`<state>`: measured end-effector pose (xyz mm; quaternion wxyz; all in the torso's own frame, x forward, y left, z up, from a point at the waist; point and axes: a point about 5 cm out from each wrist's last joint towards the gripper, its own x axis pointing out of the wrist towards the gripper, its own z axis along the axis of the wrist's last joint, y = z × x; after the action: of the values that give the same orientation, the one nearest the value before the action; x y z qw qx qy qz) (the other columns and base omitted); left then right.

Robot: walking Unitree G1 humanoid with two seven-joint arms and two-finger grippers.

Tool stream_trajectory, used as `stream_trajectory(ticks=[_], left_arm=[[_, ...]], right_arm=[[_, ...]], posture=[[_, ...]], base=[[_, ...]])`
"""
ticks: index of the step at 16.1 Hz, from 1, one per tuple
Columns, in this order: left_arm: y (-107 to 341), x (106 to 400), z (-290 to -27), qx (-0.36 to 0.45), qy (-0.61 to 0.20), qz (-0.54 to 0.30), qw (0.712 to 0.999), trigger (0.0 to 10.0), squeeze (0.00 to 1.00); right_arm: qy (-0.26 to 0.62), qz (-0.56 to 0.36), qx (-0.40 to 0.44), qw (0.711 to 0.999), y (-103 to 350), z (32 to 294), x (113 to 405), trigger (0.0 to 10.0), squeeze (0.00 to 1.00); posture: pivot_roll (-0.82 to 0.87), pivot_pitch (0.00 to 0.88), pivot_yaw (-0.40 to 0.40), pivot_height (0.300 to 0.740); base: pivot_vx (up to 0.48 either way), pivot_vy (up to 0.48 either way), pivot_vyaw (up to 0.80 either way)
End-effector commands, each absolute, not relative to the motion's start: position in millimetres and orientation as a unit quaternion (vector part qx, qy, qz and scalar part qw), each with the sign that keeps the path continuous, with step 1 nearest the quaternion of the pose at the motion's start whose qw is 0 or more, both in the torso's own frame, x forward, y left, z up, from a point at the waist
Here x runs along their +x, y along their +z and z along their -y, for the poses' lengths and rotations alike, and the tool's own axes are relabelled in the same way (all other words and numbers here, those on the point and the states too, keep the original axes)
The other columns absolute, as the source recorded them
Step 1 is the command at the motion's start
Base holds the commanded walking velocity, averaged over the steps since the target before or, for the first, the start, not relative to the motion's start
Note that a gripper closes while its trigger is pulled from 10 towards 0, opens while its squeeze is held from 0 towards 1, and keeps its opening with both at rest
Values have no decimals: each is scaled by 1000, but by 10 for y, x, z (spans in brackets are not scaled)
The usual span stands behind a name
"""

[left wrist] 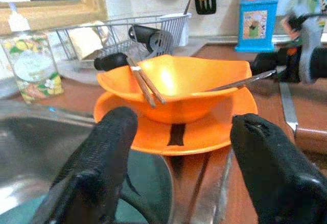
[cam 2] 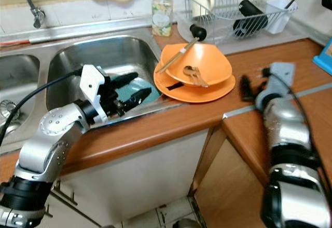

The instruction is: Kitchen organization

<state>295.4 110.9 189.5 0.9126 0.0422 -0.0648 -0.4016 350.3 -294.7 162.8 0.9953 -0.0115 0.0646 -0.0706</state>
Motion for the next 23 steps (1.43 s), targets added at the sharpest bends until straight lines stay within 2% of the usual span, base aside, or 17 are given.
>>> stream_trajectory(ticks=[1, 4, 6, 9, 11, 12, 14, 15, 16, 17, 18, 20, 23], left_arm=[[1936, 2965, -1096, 51, -396, 73, 914, 10000, 0], [1905, 2963, -1028, 51, -400, 63, 913, 10000, 0], [1862, 3004, -960, 46, -388, 51, 919, 10000, 0], [1858, 3053, -875, 38, -386, 53, 920, 10000, 0], [1846, 3116, -818, 39, -379, 50, 923, 3059, 0], [1844, 3151, -785, 36, -377, 51, 924, 0, 0], [1843, 3187, -756, 32, -375, 50, 925, 0, 0], [1841, 3204, -741, 31, -374, 50, 926, 2471, 0], [1839, 3222, -723, 35, -374, 50, 925, 4314, 0], [1844, 3233, -712, 39, -373, 52, 926, 10000, 0], [1875, 3237, -723, 46, -361, 65, 929, 10000, 0], [2021, 3159, -919, 35, -310, 101, 945, 10000, 0], [2080, 3067, -1097, 28, -248, 126, 960, 10000, 0]], right_arm=[[-66, -30, -10, 997, 1768, 2957, 3482, 10000, 1000], [-14, 46, 24, 999, 2080, 2847, 3368, 10000, 1000], [59, 92, 54, 993, 2297, 2682, 3250, 10000, 1000], [114, 102, 52, 987, 2382, 2541, 3138, 10000, 1000], [175, 90, 27, 980, 2388, 2390, 2993, 10000, 1000], [228, 76, 7, 971, 2377, 2275, 2869, 10000, 1000], [281, 52, -19, 958, 2359, 2201, 2721, 10000, 1000], [301, 40, -29, 952, 2348, 2175, 2662, 10000, 1000], [312, 32, -36, 949, 2342, 2163, 2625, 10000, 1000], [311, 31, -43, 949, 2354, 2156, 2611, 10000, 1000], [295, 44, -45, 953, 2416, 2138, 2613, 10000, 1000], [213, 67, -13, 975, 2498, 2011, 2688, 10000, 1000], [154, 104, -2, 983, 2531, 1846, 2696, 10000, 1000]], posture=[[-148, 0, 33, 740], [-149, 0, 32, 740], [-149, 0, 29, 740], [-147, 0, 18, 740], [-151, 0, 19, 740], [-154, 0, 21, 740], [-160, 0, 24, 740], [-160, 0, 24, 740], [-164, 0, 25, 740], [-166, 0, 27, 740], [-167, 0, 31, 740], [-161, 0, 31, 740], [-150, 0, 30, 740]], base=[[0, 0, 0], [0, 0, 0], [0, 0, 0], [0, 0, 0], [0, 0, 0], [0, 0, 0], [0, 0, 0], [0, 0, 0], [0, 0, 0], [0, 0, 0], [0, 0, 0], [0, 0, 0], [0, 0, 0]])
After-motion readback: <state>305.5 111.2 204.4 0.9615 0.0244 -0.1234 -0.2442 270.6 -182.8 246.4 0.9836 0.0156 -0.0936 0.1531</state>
